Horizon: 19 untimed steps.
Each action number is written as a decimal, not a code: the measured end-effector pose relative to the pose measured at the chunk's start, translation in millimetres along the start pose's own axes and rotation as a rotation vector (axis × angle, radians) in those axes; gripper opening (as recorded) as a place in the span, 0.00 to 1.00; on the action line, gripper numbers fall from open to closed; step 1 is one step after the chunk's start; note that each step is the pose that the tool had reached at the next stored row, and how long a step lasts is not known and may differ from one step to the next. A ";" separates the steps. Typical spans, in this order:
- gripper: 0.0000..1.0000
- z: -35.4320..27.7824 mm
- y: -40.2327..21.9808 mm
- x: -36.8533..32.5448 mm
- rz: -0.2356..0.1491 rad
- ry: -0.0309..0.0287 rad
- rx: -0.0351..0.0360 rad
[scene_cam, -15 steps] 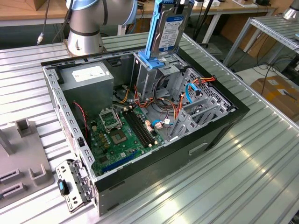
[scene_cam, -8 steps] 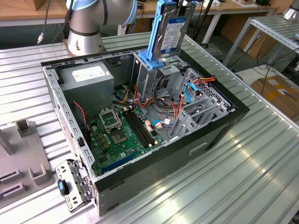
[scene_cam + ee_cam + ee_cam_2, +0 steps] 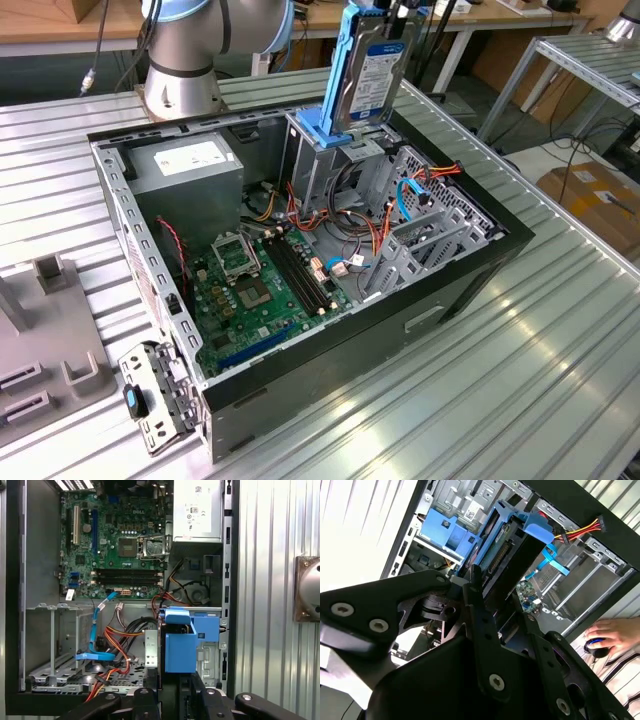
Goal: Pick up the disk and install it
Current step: 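Pick up the disk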
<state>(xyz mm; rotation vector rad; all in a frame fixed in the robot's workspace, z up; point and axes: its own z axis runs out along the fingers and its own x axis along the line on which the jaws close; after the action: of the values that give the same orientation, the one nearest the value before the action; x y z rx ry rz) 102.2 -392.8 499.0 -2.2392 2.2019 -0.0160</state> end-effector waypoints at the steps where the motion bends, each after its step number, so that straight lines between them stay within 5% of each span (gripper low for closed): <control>1: 0.35 0.0 0.0 1.2 0.000 0.0009 0.0000; 19: 0.35 0.2 -0.4 27.0 0.000 0.0197 -0.0003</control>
<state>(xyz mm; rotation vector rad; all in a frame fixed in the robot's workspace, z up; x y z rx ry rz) 103.1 -419.7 499.0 -2.2491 2.2116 -0.0379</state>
